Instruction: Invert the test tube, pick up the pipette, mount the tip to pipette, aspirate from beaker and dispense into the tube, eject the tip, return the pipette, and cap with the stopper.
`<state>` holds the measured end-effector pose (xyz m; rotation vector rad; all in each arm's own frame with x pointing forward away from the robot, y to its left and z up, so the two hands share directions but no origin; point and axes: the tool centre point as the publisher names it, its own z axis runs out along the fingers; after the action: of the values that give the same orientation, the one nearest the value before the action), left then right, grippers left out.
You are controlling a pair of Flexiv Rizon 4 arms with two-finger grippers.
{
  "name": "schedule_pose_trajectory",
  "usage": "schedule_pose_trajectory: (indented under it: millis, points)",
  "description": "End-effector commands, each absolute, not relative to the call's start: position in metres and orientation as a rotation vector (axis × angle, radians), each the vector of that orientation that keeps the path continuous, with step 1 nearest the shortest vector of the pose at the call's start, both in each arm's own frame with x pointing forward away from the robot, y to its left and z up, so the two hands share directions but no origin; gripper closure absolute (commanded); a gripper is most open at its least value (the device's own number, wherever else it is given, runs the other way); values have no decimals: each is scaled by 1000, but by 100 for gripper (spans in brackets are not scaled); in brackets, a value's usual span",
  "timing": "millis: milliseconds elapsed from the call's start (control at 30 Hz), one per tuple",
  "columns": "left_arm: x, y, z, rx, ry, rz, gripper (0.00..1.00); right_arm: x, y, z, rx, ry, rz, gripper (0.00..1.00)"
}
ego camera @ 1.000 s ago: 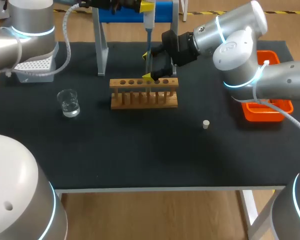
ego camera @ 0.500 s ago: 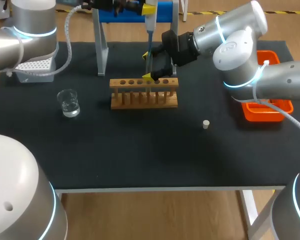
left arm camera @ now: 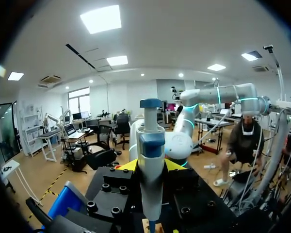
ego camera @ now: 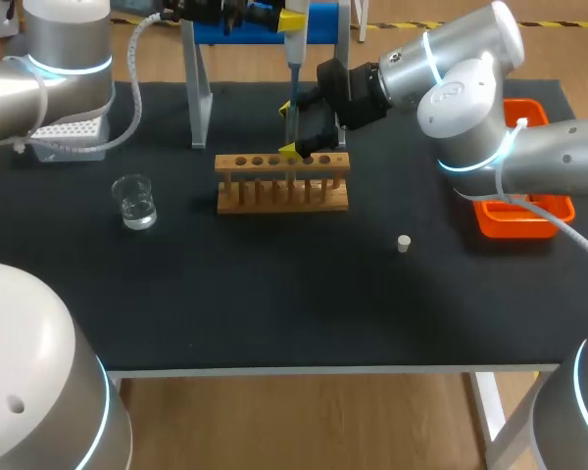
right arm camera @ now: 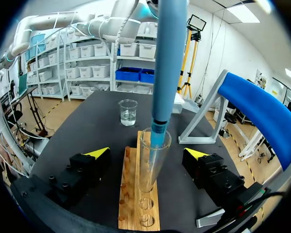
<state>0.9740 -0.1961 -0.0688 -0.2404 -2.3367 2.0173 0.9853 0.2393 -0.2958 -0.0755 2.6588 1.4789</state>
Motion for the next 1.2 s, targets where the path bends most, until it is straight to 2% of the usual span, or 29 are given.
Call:
schedule_pose_trajectory:
  millis: [33, 1200]
  points:
    - [975, -197, -72, -236, -2330, 2020, 100, 986, 239, -295, -77, 2663, 1478, 0]
    - [978, -194, -83, -225, -2293, 2032, 100, 986, 239, -295, -77, 2663, 1478, 0]
